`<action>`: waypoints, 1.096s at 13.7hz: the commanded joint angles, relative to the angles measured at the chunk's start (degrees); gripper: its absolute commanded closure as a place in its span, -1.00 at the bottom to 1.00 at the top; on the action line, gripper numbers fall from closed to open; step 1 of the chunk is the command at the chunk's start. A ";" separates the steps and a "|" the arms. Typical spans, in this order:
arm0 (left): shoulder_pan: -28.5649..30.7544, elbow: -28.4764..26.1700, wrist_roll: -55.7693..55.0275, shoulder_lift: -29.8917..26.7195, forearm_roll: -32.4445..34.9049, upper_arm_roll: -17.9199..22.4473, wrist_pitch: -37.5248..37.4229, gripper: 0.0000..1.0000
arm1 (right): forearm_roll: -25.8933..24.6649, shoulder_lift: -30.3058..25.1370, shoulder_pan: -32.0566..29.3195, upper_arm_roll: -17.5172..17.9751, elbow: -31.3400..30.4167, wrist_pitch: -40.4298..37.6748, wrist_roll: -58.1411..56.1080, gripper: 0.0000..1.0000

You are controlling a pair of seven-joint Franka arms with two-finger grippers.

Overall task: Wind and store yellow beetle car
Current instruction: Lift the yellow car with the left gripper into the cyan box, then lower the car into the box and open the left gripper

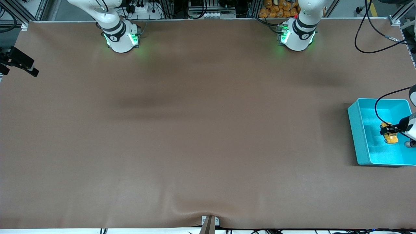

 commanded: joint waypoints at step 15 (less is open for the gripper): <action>1.86 0.68 9.22 -1.98 4.11 -2.81 0.58 -1.00 | -0.56 0.80 -0.05 0.00 1.56 -1.00 1.18 -1.00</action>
